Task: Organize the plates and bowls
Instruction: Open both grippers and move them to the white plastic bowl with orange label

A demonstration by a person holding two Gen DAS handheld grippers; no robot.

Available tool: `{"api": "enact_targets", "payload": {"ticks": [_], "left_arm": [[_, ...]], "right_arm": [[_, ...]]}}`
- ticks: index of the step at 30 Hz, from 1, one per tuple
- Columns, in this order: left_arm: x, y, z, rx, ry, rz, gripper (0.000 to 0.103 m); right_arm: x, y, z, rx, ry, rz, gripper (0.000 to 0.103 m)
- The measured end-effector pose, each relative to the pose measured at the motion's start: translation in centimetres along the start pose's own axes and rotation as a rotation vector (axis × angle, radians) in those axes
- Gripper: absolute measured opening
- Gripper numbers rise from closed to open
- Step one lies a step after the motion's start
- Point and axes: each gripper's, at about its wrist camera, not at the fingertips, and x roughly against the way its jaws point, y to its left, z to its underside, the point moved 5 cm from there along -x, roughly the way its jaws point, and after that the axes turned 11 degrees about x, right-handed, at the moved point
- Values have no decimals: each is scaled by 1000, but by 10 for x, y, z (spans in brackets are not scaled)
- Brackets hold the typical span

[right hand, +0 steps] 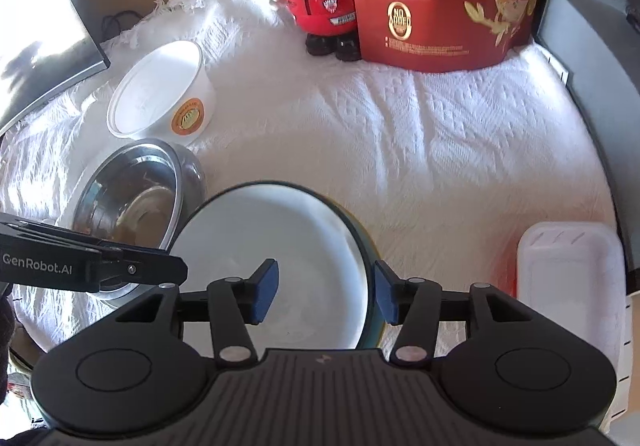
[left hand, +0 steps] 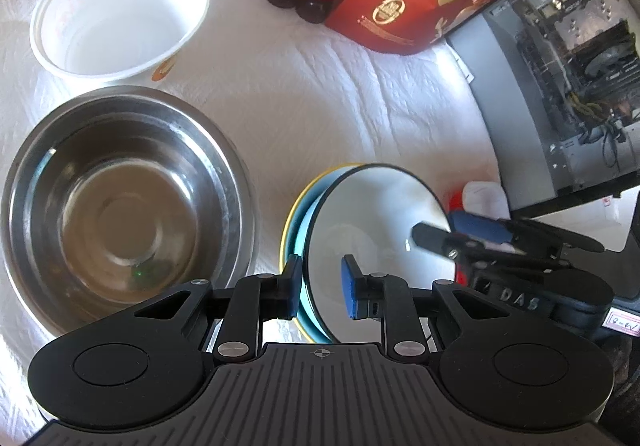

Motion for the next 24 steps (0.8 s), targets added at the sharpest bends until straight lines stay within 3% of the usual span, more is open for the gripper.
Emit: {"api": "enact_targets", "payload": {"ticks": [2,5,10,15,20,24], "left_arm": [[8,2,-4,11,-13,31,21],[25,6,-15,27,-66,66,21],[52,26,-43,101,-181,92,21],[84,58,-73,162,-328,58,21],[117,92,-98,195,-479,-17,21],[126,117,-110,245,-528,-47,21]], "right_arm": [[10,-2,-6,15,-36,35,53],[25,-4,-20,14,-94,63,66],[38,6,-53,-3,-158,27,75],[38,39,-98,48,-183,-69,76],[44,63,-139,128,-255,16,87],[43,70,-157,111,-278,17,95]]}}
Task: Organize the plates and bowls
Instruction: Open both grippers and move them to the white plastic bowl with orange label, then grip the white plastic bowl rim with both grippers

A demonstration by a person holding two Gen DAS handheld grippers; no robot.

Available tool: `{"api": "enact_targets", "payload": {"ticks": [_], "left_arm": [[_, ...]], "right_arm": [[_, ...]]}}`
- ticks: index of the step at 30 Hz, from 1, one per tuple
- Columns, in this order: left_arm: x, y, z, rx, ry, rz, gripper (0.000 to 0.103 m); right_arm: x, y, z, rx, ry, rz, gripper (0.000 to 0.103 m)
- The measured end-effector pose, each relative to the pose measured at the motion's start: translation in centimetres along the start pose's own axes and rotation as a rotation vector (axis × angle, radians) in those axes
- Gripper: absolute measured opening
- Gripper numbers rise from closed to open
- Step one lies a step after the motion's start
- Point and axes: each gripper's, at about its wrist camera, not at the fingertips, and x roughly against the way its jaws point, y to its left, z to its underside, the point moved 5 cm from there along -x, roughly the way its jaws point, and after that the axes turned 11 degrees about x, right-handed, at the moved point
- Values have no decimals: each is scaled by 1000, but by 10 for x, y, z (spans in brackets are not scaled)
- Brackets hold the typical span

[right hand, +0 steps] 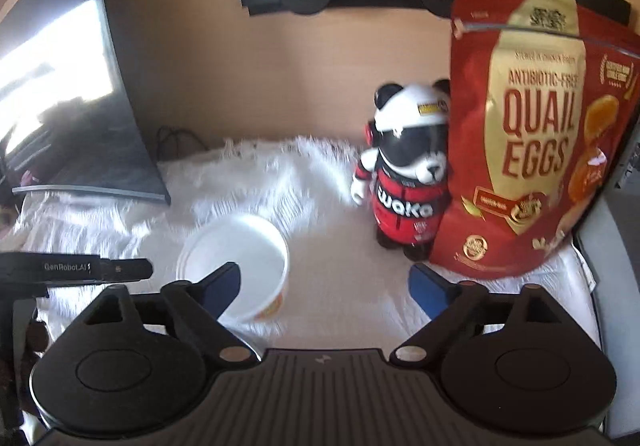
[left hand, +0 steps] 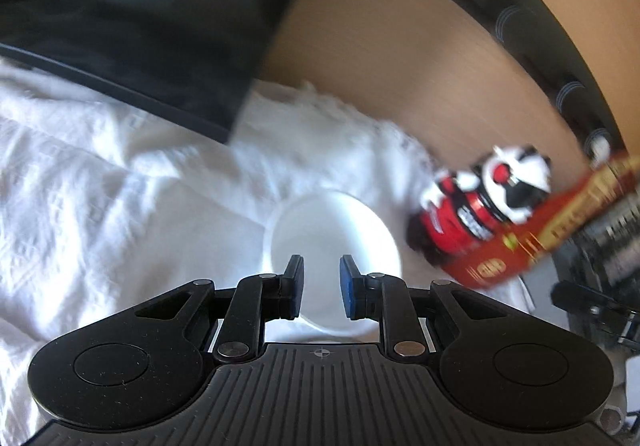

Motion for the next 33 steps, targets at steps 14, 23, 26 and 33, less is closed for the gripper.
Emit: {"api": "enact_targets", "payload": {"ticks": [14,23,26,33], "left_arm": [[-50,25,-15,60,69,-97,22],[-111,40,-13,131,174,-148,22],[-132,41,-5,151,223,-156,23],[-123,1,7,86,206,-109,26]], "right_arm": [[-90,23,4,24,188,-187,84],[-157,27,11,-36,264,-190,79],[-194,33,21,-64,342,-210,62],[-195,20,29,-131,368,-238,31]]}}
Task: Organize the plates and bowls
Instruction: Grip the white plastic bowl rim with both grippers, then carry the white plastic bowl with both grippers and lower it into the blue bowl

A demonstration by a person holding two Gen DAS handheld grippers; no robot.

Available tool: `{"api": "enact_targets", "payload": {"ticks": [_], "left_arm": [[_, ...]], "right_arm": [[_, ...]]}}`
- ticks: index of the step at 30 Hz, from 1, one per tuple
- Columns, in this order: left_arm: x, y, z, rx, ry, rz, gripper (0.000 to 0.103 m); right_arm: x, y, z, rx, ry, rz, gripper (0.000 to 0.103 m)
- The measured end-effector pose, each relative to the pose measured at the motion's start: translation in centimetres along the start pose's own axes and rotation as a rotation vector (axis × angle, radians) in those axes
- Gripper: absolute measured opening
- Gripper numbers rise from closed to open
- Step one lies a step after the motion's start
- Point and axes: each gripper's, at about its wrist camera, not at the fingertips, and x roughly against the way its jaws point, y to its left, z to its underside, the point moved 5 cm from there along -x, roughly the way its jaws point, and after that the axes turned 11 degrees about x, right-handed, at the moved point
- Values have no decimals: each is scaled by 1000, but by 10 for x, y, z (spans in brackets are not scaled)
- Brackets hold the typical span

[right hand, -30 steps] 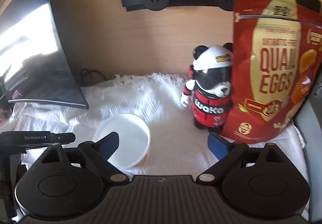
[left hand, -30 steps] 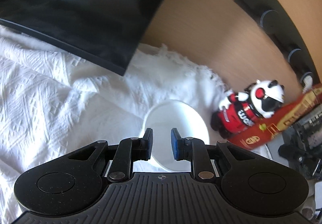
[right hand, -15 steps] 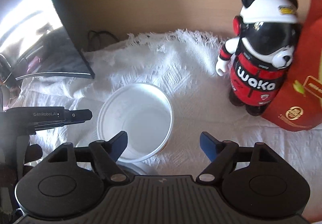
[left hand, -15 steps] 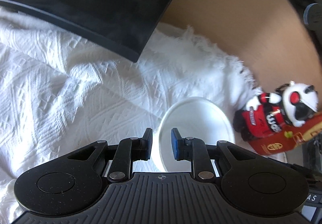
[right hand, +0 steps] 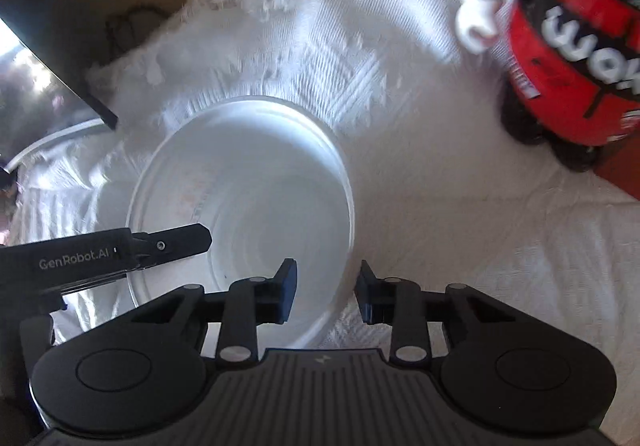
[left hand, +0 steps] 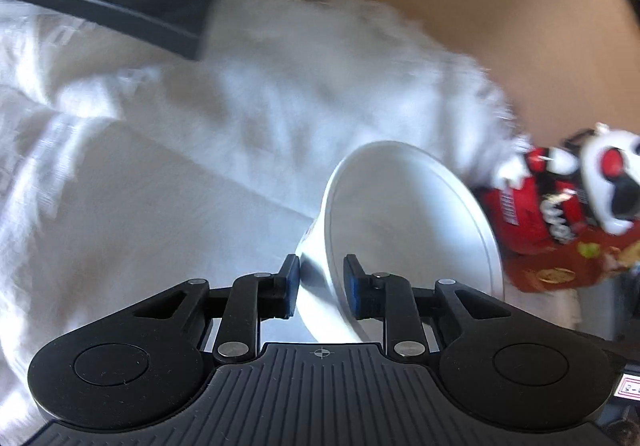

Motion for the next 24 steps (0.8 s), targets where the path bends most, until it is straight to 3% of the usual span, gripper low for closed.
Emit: {"api": "enact_targets", "payload": {"ticks": [6,12,17,24], "left_arm": [[-8,-54,39,-92,89,87,23],[-37,-92,89,-219,198,36,23],[-68,-101,104,-236,259,-10,22],[-91,-106,107,-231,277,-40,22]], "right_arm": [[62,-38,18,2,-93,106,32],[98,-85,50,-88,-107,168,32],[90,-114,76,-167,-76,166,33],[64,-137,92,-238,-18,136,34]]}}
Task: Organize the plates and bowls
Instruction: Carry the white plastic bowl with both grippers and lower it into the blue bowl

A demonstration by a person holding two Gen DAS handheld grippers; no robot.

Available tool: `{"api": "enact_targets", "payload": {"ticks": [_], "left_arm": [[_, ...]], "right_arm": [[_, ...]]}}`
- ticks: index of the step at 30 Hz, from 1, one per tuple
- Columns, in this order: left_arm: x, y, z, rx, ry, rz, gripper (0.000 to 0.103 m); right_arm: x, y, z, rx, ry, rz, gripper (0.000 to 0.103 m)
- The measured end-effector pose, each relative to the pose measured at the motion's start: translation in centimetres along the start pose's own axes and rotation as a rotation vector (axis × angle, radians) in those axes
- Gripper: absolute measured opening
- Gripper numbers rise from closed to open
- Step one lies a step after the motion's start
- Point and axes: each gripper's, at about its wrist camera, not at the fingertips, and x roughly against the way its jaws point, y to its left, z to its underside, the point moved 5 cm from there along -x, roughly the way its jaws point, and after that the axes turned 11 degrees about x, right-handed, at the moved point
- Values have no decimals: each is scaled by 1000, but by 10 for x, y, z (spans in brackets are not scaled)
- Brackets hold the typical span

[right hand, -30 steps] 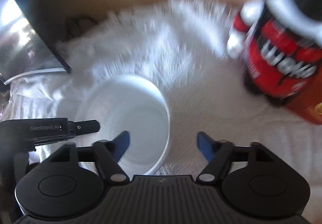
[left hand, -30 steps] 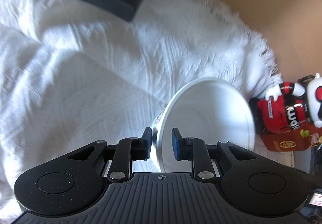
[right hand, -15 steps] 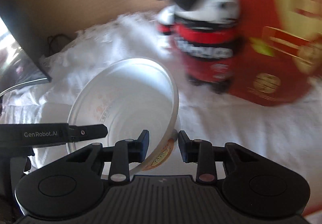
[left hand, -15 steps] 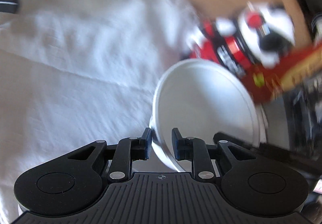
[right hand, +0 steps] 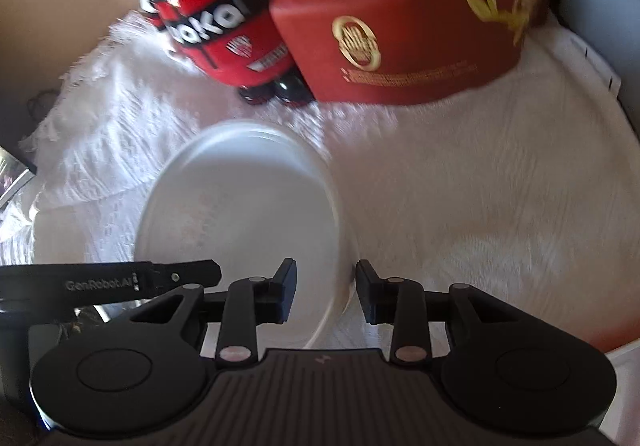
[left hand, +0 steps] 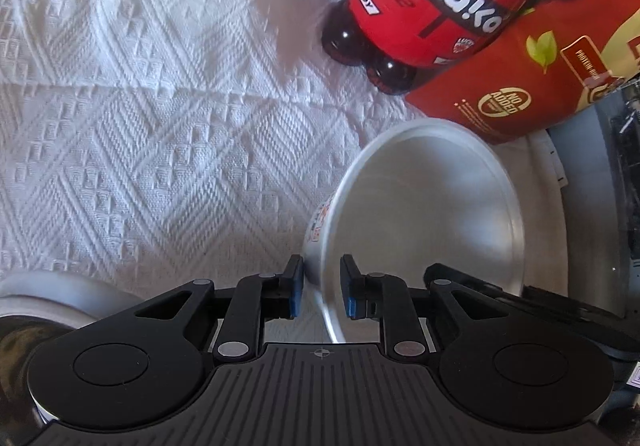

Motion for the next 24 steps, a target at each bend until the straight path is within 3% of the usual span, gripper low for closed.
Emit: {"api": "enact_targets", "payload": {"ticks": [7,18,24], "left_arm": [[-10,-3,-1,8,-11,-13,21],[103,-27,20,-27,-222,133,24],[138,-37,51,-116,-208,118,25]], "right_arm": [[-13,0,3,-8,33,-19,34],[85,34,0,101,-219,-22,34],[137,47,19,137,-285,-38,34]]}}
